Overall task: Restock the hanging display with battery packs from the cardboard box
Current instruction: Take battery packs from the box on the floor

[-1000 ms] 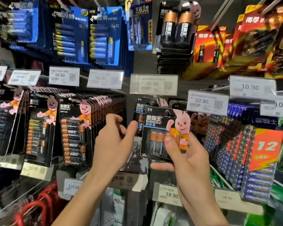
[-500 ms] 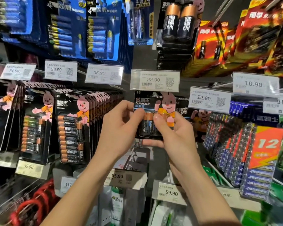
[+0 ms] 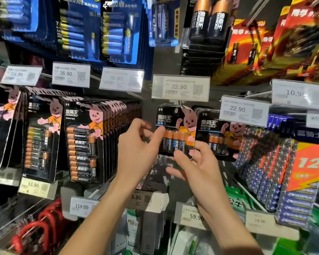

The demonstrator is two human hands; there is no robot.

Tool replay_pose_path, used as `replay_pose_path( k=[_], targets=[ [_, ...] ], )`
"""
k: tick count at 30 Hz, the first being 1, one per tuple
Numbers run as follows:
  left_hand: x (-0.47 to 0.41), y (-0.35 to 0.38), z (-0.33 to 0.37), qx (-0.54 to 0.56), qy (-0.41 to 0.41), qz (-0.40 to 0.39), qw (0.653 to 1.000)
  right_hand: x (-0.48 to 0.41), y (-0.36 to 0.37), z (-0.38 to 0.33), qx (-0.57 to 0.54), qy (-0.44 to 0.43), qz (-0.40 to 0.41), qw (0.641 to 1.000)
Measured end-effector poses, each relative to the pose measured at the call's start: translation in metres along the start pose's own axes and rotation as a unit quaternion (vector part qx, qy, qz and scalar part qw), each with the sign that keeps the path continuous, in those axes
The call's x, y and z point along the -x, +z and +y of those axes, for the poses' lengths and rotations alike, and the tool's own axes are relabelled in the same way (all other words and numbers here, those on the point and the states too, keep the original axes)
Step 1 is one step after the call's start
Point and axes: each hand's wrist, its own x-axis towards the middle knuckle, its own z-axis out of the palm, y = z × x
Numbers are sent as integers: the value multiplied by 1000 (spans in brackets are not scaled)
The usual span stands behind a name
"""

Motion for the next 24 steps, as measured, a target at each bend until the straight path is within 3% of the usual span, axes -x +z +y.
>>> replay_pose_path(
  k=[7, 14, 19, 24],
  targets=[
    [2, -1, -2, -76, 73, 29, 994, 44, -21, 37, 50, 42, 17, 998],
    [20, -19, -2, -206, 135, 9, 969, 83, -15, 52, 119, 22, 46, 992],
    [88, -58, -10, -253, 198, -94, 942, 132, -4, 63, 354, -33, -63, 933],
    [181, -116, -34, -302, 175, -242, 905, 185, 4, 98, 415, -70, -137, 896]
  ],
)
